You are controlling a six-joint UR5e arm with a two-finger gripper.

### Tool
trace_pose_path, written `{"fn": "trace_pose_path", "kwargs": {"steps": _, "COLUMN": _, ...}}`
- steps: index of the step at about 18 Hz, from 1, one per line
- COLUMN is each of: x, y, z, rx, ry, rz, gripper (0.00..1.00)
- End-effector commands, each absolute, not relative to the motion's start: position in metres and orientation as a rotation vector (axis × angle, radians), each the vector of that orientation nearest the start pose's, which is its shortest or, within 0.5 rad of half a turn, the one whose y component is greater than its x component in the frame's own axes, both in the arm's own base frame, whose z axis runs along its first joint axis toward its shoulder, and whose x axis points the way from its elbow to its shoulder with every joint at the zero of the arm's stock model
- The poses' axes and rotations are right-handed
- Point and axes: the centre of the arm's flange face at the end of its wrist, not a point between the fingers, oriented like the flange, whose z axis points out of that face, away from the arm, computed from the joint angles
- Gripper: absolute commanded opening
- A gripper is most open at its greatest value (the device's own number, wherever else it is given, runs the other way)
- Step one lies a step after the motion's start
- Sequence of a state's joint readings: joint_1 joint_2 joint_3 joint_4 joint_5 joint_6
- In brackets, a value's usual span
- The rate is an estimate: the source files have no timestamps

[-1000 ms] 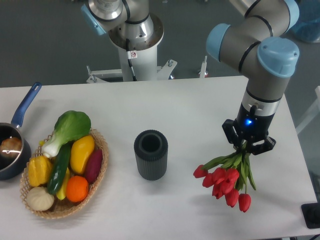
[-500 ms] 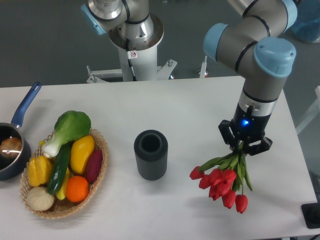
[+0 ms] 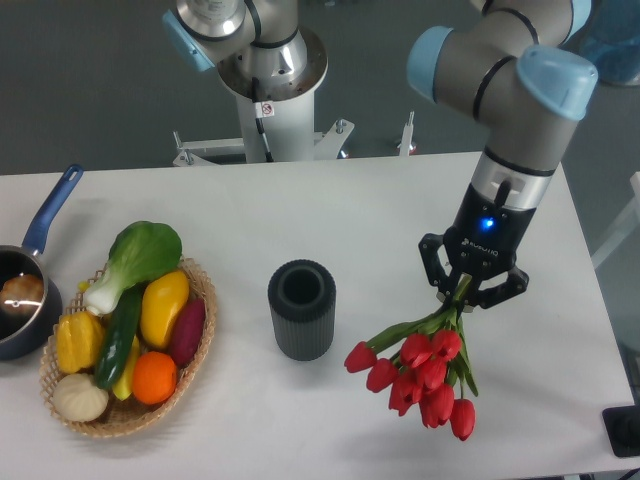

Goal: Insert the flowers into the vase
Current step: 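Carry the held red tulip bunch up and over the grey vase, then align the tulip stems above the vase opening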

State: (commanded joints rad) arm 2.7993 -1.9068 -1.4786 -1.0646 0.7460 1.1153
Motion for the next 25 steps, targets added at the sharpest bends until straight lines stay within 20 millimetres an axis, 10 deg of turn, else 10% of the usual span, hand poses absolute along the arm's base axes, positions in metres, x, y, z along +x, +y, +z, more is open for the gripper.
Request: {"fn": "trace_pose_path", "kwargs": {"steps": 25, "x": -0.475, "y": 0.389, "z": 0.418, "rx": -1.412, "ry": 0.039, "rz": -0.472, "gripper": 0.07}}
